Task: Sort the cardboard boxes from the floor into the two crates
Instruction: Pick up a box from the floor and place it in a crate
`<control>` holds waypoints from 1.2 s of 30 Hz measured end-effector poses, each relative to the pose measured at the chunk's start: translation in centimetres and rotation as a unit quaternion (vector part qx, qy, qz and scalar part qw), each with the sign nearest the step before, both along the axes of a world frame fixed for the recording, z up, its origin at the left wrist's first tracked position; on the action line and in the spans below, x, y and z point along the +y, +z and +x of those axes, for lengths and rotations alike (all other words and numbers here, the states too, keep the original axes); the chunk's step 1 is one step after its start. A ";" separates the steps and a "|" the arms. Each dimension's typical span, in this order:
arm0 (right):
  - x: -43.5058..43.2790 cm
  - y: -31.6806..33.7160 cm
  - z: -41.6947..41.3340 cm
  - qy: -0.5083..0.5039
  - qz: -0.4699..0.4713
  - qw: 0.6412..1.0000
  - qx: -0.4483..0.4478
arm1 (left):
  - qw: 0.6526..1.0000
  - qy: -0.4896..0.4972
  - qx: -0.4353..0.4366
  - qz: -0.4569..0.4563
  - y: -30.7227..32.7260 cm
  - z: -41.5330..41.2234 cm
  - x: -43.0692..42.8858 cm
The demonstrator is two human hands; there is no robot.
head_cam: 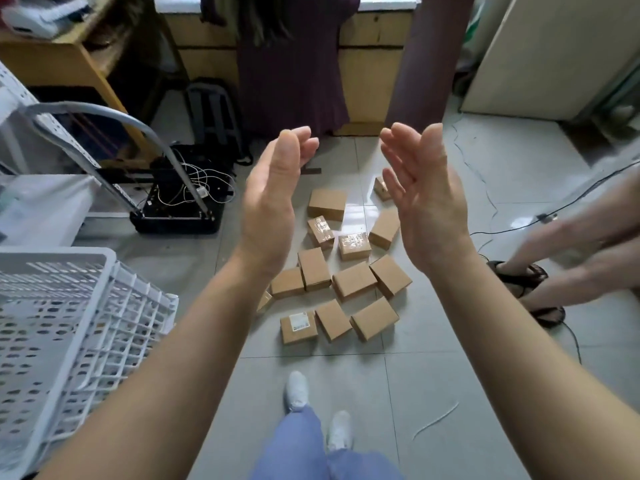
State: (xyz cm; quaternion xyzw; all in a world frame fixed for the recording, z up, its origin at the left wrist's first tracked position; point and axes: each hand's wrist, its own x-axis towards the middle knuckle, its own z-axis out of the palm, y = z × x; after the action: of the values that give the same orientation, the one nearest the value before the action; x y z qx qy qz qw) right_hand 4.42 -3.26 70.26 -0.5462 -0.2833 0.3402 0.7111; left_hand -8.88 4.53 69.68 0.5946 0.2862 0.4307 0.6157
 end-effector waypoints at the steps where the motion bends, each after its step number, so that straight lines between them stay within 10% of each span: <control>1: 0.3 -0.3 0.7 -0.006 -0.005 1.000 -0.001 | 1.000 -0.003 0.005 -0.006 -0.5 0.6 0.3; 23: 15.4 -16.5 17.1 -0.006 -0.177 0.983 0.043 | 0.982 0.027 0.084 -0.164 -15.0 15.8 13.8; 36: 16.6 -40.9 31.0 0.116 -0.332 0.936 0.011 | 0.931 0.157 0.140 -0.297 -39.9 28.0 13.5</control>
State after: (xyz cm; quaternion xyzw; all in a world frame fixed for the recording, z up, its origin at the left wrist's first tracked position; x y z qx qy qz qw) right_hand 35.38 13.38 29.32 -0.7110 -0.2074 0.5007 0.4481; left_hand 19.08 18.05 29.83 0.3862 0.5738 0.3295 0.6427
